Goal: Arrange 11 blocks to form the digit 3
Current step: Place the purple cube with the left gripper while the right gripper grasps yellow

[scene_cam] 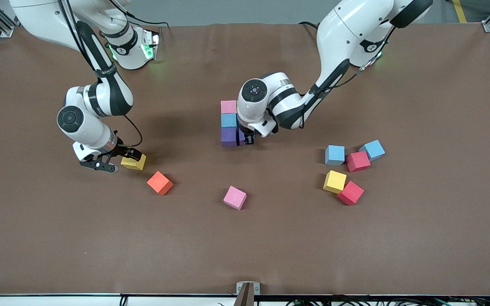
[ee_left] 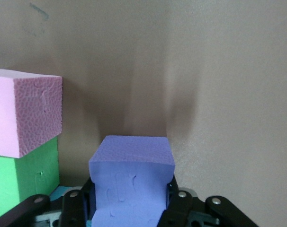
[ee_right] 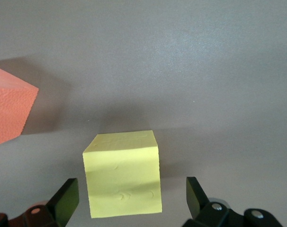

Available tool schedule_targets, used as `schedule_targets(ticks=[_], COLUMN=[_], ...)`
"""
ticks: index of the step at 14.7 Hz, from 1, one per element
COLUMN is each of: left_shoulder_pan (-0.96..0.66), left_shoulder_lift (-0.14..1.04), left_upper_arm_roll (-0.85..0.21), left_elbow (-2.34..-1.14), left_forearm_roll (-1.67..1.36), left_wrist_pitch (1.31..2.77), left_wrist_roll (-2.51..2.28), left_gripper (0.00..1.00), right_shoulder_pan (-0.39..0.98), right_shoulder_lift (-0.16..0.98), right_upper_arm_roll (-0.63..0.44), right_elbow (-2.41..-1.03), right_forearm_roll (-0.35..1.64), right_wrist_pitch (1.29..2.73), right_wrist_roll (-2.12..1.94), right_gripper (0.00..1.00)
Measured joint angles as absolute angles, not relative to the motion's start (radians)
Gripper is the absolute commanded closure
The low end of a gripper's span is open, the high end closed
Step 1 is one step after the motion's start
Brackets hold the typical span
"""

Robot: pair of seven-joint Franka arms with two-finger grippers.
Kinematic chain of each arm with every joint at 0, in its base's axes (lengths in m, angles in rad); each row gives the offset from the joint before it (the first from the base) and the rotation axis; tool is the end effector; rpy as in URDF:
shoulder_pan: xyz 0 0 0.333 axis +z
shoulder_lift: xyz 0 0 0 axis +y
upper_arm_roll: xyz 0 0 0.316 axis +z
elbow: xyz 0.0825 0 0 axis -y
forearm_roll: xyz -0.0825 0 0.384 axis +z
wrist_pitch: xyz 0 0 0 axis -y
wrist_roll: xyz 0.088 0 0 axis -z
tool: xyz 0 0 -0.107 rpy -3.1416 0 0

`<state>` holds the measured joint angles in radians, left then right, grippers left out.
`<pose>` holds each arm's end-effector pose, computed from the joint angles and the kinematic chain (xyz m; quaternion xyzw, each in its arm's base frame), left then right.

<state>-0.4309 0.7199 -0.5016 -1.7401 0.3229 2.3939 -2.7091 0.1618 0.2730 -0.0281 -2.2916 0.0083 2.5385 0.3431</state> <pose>0.4253 -0.5158 0.2064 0.6764 0.7345 -0.0533 0.0080 0.5238 0.0701 0.2290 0.9941 -0.1075 -0.0123 0.0045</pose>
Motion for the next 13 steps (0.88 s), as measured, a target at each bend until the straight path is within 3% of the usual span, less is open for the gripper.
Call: schedule_targets(ticks=[3,5,6,7,8,9,12,13], left_shoulder_pan=[-0.442,-0.455,-0.458,-0.459,-0.46,-0.46,-0.46,-0.46], left_shoulder_lift=[0.724,0.724,0.724,0.724,0.724,0.724,0.724,0.724], left_upper_arm_roll=[-0.492,-0.48,-0.476,-0.475,-0.474,-0.474,-0.466,-0.463], left_elbow=[-1.731,-1.726,-1.724,-1.724,-1.723,-1.723,-1.72,-1.716], left_forearm_roll=[0.323,0.323,0.323,0.323,0.323,0.323,0.323,0.323], left_wrist_pitch=[2.393,2.393,2.393,2.393,2.393,2.393,2.394,2.394], left_wrist_roll=[-2.709,-2.71,-2.71,-2.71,-2.71,-2.71,-2.707,-2.705], left_gripper=[0.63,0.62,0.59,0.44,0.13,0.0,0.0,0.0], right_shoulder_pan=[0.162,0.162,0.162,0.162,0.162,0.161,0.153,0.152], right_shoulder_lift=[0.293,0.317,0.324,0.327,0.327,0.327,0.325,0.325], right_upper_arm_roll=[-0.023,-0.023,-0.023,-0.023,-0.023,-0.023,-0.023,-0.023], right_elbow=[-2.308,-2.311,-2.311,-2.311,-2.311,-2.311,-2.309,-2.309], right_forearm_roll=[0.008,0.008,0.008,0.008,0.008,0.008,0.008,0.008], right_wrist_pitch=[2.605,2.637,2.644,2.646,2.646,2.646,2.646,2.645], right_wrist_roll=[0.343,0.343,0.343,0.338,0.327,0.316,0.304,0.302], right_gripper=[0.0,0.07,0.16,0.29,0.41,0.54,0.95,0.97])
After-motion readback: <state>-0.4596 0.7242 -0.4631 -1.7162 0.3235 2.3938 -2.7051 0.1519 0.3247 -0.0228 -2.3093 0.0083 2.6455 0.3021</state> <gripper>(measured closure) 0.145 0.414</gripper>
